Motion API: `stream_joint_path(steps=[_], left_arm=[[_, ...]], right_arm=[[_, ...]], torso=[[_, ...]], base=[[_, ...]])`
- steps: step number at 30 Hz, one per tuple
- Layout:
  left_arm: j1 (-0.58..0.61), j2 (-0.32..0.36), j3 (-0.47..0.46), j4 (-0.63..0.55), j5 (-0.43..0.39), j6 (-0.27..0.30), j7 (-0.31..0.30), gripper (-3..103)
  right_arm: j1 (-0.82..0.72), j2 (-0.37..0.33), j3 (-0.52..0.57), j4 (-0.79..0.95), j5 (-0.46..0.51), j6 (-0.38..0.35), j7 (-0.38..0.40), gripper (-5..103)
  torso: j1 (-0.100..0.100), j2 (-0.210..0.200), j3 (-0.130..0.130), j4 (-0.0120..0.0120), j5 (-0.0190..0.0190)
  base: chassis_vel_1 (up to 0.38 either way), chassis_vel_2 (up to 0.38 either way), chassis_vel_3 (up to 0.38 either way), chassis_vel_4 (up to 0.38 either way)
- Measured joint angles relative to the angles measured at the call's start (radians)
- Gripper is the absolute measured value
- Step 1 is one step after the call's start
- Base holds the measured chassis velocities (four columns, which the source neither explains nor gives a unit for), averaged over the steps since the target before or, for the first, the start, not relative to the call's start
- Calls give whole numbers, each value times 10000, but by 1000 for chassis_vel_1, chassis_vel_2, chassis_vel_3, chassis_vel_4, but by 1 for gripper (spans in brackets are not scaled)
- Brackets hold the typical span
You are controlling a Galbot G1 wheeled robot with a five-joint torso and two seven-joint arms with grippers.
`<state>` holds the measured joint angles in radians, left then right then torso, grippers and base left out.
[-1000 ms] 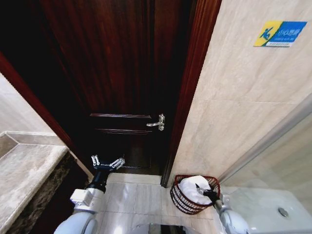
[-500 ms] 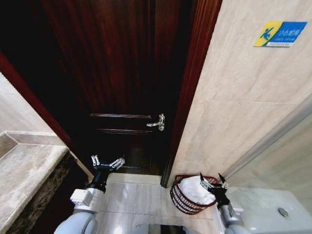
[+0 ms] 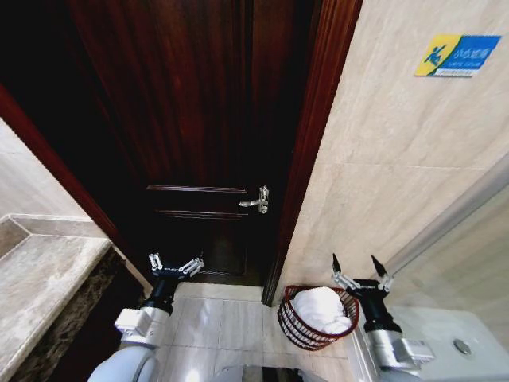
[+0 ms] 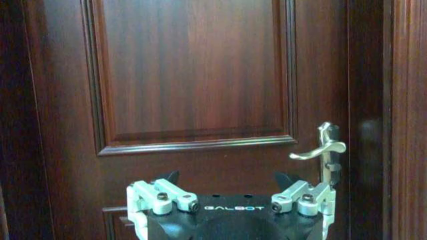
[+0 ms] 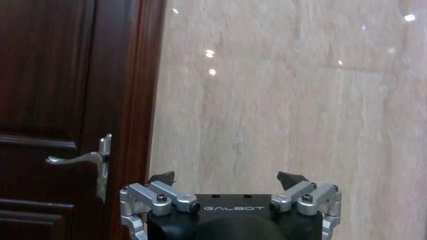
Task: Discard the used towel into the hamper.
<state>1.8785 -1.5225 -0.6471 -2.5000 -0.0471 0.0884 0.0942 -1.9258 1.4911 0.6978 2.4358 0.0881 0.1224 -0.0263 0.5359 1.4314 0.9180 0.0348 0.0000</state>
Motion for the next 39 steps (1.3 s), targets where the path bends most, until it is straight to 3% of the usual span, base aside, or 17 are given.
stream_joint_path(steps=[4, 16, 39], left_arm=[[0, 0, 0, 0, 0, 0, 0, 93], [0, 0, 0, 0, 0, 0, 0, 93], [0, 0, 0, 0, 0, 0, 0, 93]], right_arm=[[-11, -138, -7, 140, 105, 67, 130, 100], [85, 428, -178, 385, -27, 105, 48, 100], [111, 395, -232, 313, -35, 185, 19, 100]], torso=[[0, 0, 0, -1, 2], [0, 0, 0, -1, 0], [0, -1, 0, -1, 0]], base=[[0, 0, 0, 0], [0, 0, 0, 0], [0, 0, 0, 0]])
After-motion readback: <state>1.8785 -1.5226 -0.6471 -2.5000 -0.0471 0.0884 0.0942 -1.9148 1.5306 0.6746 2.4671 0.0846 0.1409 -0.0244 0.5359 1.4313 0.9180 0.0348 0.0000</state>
